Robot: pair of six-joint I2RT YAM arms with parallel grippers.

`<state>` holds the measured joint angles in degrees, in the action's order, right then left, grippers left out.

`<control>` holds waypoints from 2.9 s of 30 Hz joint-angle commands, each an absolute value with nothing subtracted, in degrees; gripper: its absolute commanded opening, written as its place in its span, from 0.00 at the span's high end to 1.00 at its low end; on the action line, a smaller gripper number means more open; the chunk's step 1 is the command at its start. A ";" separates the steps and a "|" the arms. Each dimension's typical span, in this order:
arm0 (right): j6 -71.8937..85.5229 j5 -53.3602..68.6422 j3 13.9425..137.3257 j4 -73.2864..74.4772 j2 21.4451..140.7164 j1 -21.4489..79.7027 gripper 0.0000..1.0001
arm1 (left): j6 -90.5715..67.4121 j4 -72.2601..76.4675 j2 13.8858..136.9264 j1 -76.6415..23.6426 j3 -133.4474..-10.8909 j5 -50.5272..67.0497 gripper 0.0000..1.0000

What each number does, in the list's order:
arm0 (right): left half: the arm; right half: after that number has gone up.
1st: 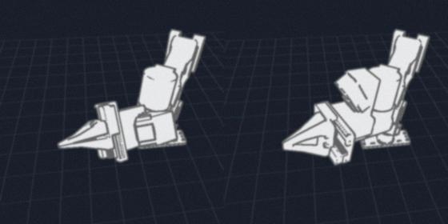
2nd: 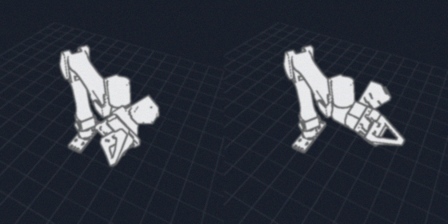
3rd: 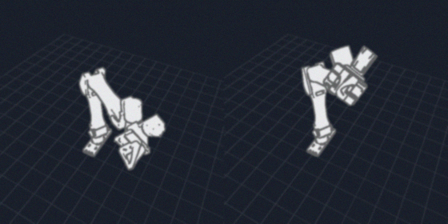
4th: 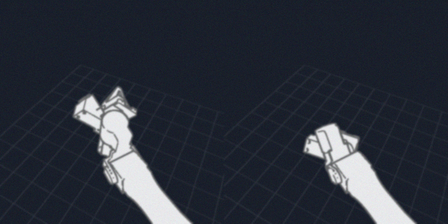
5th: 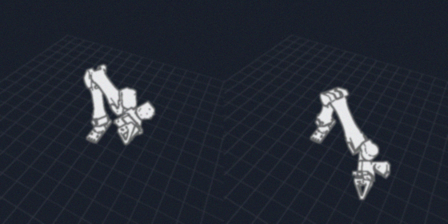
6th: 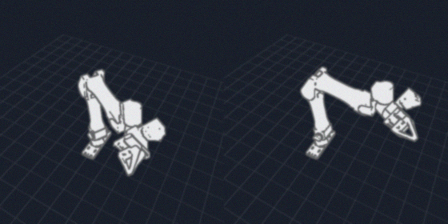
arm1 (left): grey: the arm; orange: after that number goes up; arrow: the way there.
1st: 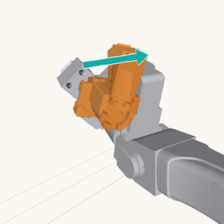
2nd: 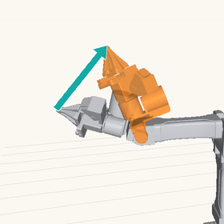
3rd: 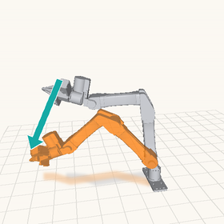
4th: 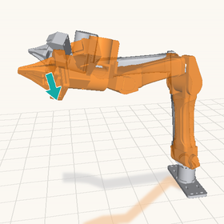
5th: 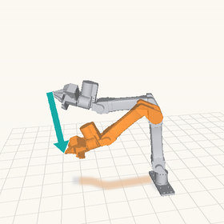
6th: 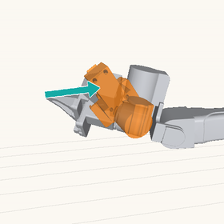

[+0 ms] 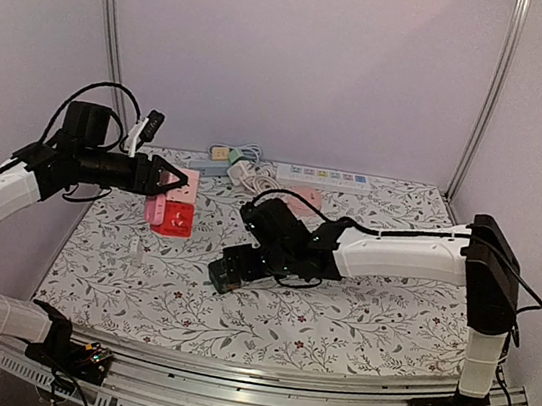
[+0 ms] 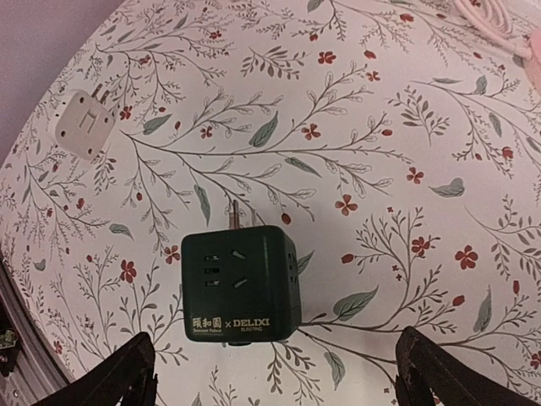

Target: Pull the plug off the socket

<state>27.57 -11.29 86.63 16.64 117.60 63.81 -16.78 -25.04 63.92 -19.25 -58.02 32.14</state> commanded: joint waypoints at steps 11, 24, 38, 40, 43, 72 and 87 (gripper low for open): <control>27.94 -15.39 72.99 13.72 91.23 69.05 0.04 | -45.16 -7.84 57.41 -31.82 -50.01 8.02 0.94; 24.48 -14.95 75.04 14.65 85.92 74.61 0.19 | -53.45 -5.33 63.48 -40.19 -48.97 -1.54 0.95; 23.61 -12.68 85.20 20.73 94.80 74.39 0.36 | -58.25 -3.29 69.65 -45.89 -48.84 -4.53 0.97; 24.72 -14.36 87.39 22.34 96.66 74.39 0.39 | -59.01 -1.46 70.00 -46.56 -48.47 -4.31 0.97; 25.94 -16.46 90.73 24.68 99.16 74.47 0.42 | -58.91 -0.98 69.89 -47.52 -48.53 -4.94 0.97; 26.62 -15.77 96.68 26.46 107.86 72.19 0.46 | -58.80 1.37 68.43 -48.60 -47.99 -3.72 0.97; 13.18 -9.67 92.75 21.66 105.50 74.92 0.51 | -56.10 -1.89 70.62 -48.06 -51.97 -0.80 0.97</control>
